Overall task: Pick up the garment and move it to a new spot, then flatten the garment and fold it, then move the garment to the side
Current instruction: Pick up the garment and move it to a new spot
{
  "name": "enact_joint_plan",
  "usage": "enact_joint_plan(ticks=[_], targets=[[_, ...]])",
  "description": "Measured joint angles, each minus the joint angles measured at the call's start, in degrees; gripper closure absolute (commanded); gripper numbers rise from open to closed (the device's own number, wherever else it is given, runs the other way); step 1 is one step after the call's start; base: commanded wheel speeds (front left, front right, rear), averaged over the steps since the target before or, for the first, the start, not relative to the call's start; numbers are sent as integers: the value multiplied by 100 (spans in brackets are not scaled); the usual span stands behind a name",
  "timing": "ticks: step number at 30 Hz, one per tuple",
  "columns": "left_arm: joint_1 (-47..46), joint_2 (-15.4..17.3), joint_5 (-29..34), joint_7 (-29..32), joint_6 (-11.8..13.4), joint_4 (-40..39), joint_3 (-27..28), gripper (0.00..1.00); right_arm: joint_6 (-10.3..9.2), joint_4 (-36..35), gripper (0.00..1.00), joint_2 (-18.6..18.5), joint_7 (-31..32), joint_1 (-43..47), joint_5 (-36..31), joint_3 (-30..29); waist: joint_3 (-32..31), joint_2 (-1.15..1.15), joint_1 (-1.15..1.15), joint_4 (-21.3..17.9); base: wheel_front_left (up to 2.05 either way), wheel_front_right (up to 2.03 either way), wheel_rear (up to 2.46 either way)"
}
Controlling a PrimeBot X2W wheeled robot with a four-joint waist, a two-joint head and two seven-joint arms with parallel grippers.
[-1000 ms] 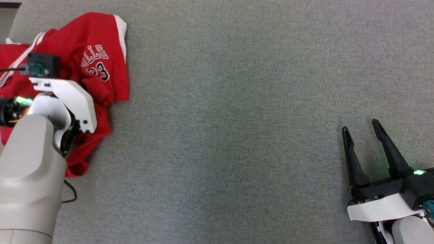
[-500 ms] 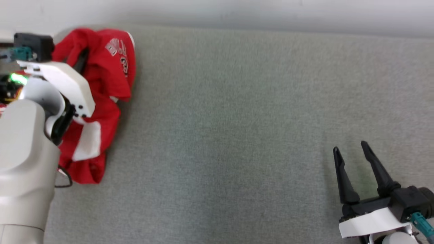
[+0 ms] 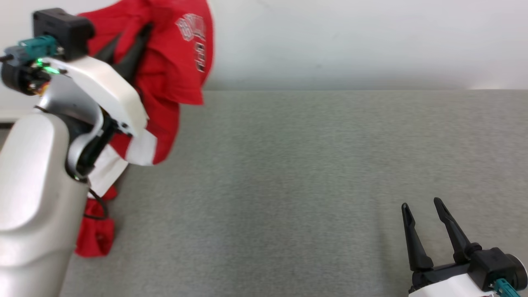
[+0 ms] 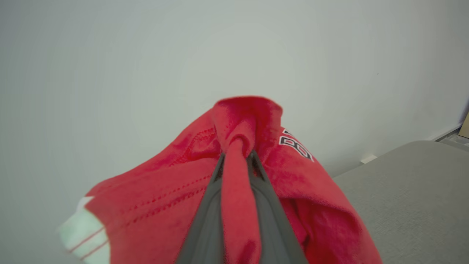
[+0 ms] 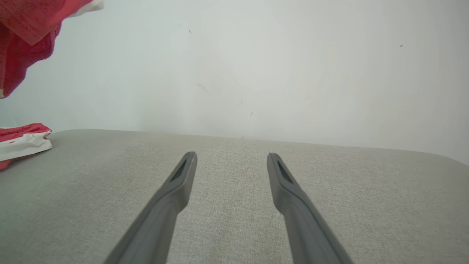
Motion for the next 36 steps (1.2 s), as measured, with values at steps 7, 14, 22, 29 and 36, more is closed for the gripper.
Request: enact_joint_plan(ticks=[7,14,22,29,36], targets=[[532,-247,-109,285,37,-984,-430,100,0,-75,0,31,0,68,9,-4,-123,0,0,-592,0,0,0],[1025,-688,-204,168,14,-1199,-1263,100,0,-192,0,40,0,103,47,-64,-78,0,0,-1305,0,0,0],[1053,-1209,-52,-506,16,-584,-1831,100,0,-275,0,48,0,187,211,-143,140,0,0,-2030,0,0,0],[1027,-1330,-34,-749,9,514,-2197,100,0,-299,0,49,0,185,321,-102,354,0,1,-2361,0,0,0],[743,-1017,378,-1206,56,1728,-2316,100,0,-271,0,51,0,183,350,-96,392,0,1,-2372,0,0,0]])
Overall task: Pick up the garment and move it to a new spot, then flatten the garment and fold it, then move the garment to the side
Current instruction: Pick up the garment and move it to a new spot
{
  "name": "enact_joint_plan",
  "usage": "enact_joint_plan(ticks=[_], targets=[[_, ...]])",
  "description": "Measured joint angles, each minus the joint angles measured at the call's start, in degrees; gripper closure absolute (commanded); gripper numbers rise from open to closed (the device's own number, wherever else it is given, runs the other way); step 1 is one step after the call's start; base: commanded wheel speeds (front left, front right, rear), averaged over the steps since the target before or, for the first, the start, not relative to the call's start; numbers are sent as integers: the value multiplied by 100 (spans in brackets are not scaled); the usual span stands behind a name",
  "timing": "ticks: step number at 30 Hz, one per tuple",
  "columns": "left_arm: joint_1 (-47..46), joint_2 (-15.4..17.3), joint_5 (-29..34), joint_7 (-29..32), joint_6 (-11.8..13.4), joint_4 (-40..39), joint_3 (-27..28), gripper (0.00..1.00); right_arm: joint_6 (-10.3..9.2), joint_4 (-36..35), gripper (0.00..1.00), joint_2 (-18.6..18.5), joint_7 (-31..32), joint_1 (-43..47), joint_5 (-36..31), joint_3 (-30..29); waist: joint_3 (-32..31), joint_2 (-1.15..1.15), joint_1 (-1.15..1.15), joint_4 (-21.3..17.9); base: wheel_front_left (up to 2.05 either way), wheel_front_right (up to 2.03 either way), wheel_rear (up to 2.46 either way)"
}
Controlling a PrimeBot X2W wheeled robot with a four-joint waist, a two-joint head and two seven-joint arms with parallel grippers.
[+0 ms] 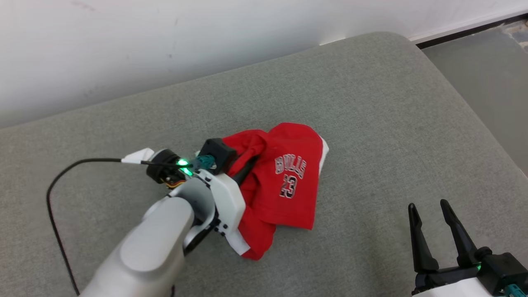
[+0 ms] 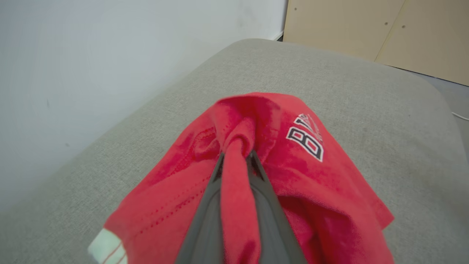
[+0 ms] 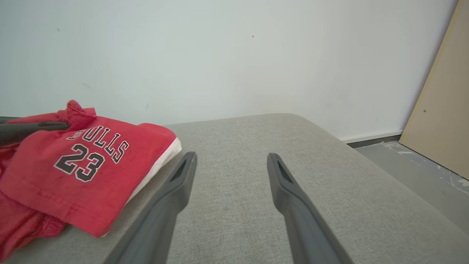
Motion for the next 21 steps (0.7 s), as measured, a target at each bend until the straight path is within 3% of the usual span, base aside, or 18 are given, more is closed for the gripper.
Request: enact_joint_plan(ticks=[7,8,11,21], targets=[[-376,96,291,-523,76,1204,-125,100,0,96,0,2,0,-4,-8,125,-71,0,0,81,0,0,0],[-433,99,333,-620,107,1362,-147,90,0,107,0,1,0,-6,-12,142,-87,0,0,90,0,0,0],[-499,67,375,-977,253,1790,-143,0,0,148,0,2,0,-7,-35,190,-139,0,0,116,0,0,0],[-456,-276,154,-1736,508,2298,132,0,0,181,0,4,0,14,-103,63,-304,0,0,299,0,0,0]])
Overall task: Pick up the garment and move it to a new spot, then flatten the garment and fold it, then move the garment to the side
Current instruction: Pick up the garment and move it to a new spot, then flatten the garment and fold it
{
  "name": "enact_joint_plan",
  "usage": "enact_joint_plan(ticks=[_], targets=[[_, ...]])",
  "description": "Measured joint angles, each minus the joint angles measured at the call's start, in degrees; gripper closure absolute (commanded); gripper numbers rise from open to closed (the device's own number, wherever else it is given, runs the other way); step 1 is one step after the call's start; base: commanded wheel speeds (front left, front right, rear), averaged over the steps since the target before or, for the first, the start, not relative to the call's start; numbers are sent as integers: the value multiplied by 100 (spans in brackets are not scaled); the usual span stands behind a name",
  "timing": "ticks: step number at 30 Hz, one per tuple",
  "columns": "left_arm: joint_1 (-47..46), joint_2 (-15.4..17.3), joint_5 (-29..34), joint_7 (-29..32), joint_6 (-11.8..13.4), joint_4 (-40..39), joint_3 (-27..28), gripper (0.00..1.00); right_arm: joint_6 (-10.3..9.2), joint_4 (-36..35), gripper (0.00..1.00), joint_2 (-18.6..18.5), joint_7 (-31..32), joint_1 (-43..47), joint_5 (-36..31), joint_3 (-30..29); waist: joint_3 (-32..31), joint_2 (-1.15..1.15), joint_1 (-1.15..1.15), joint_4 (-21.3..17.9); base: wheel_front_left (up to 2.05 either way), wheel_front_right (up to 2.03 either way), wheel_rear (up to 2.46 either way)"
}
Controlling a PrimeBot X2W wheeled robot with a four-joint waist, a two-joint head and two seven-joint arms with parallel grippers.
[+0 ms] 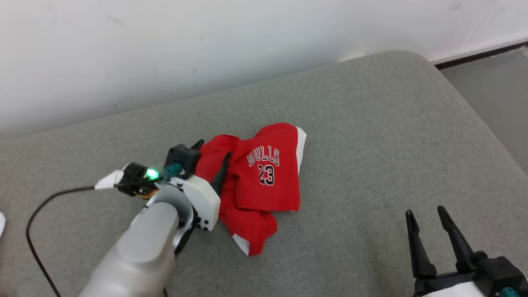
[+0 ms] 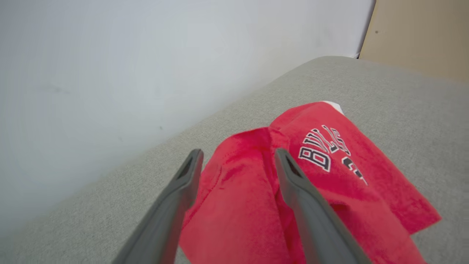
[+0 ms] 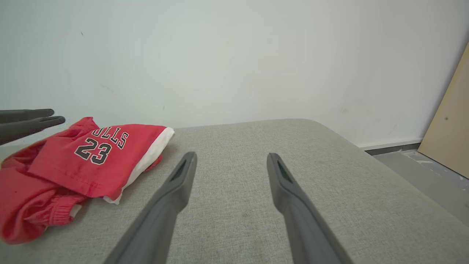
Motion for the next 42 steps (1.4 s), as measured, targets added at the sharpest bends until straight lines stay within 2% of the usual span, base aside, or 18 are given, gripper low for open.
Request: enact_joint_plan(ticks=[3,4,5,7,18,22,31,42], targets=[[190,-60,-131,-59,116,-249,145,0,0,-31,0,0,0,94,-55,-120,-105,0,0,109,0,0,0],[417,-78,-172,-76,222,-614,271,0,0,-54,0,-1,0,161,-102,-200,-178,0,0,201,0,0,0],[417,-78,-172,-76,222,-614,271,0,0,-54,0,-1,0,161,-102,-200,-178,0,0,201,0,0,0],[705,-67,-181,-83,314,-1112,421,0,0,-93,0,1,0,214,-154,-274,-255,0,0,304,0,0,0],[2836,48,51,-89,886,-3396,1101,0,0,-141,0,-9,1,440,-352,-614,-643,0,0,927,0,0,0],[3479,19,172,-90,978,-3973,1373,0,0,-103,0,-9,0,477,-353,-595,-752,0,-1,1100,0,0,0],[4548,-142,499,-90,1062,-4674,2059,0,0,85,0,-4,0,637,-305,-487,-948,0,-1,1328,0,0,0],[5070,-386,818,-89,803,-4919,2671,0,0,267,0,-2,0,734,-238,-471,-1011,0,-1,1486,0,0,0]])
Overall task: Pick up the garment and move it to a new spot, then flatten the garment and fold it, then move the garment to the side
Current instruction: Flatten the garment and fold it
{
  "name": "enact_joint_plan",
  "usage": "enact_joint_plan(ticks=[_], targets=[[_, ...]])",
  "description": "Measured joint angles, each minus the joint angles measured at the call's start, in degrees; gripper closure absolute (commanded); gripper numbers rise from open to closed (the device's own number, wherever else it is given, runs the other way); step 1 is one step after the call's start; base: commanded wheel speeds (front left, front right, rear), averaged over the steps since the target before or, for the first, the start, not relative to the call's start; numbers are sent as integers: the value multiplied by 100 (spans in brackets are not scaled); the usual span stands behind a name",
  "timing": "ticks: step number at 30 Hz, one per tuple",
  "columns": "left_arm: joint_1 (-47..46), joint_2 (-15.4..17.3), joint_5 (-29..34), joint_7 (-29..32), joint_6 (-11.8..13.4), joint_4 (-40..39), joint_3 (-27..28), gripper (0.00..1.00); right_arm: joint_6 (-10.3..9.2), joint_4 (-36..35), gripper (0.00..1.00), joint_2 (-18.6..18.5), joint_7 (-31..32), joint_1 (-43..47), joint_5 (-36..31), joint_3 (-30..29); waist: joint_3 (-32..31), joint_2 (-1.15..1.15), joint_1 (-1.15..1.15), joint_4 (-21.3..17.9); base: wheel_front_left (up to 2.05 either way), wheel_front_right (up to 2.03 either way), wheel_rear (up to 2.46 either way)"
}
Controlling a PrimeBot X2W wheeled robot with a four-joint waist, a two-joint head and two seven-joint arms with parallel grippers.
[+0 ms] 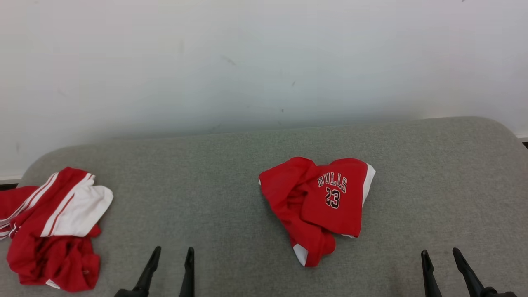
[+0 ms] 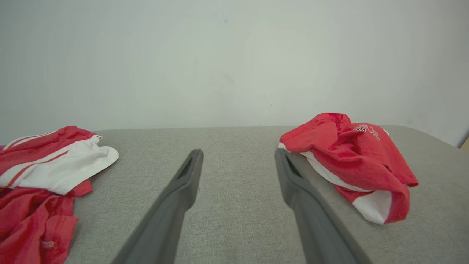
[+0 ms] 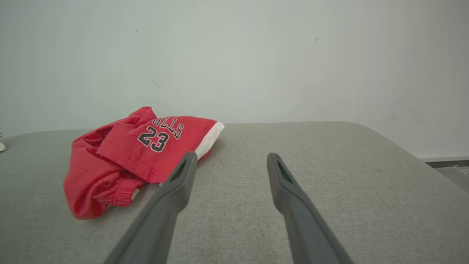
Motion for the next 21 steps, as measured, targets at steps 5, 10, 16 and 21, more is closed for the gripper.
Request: enact_joint_plan(ticks=[5,10,16,21], targets=[[123,-85,54,-1,-70,32,208,0,0,38,0,0,0,18,10,27,-39,0,0,63,0,0,0],[199,-136,91,0,-172,153,318,0,0,44,0,1,0,17,15,62,-60,0,0,133,0,0,0],[221,-180,110,-1,-249,302,450,0,0,54,0,2,0,15,14,75,-65,0,0,160,0,0,0],[216,-215,144,-1,-296,356,515,0,0,63,0,2,0,-2,5,91,-57,0,0,152,0,0,0]])
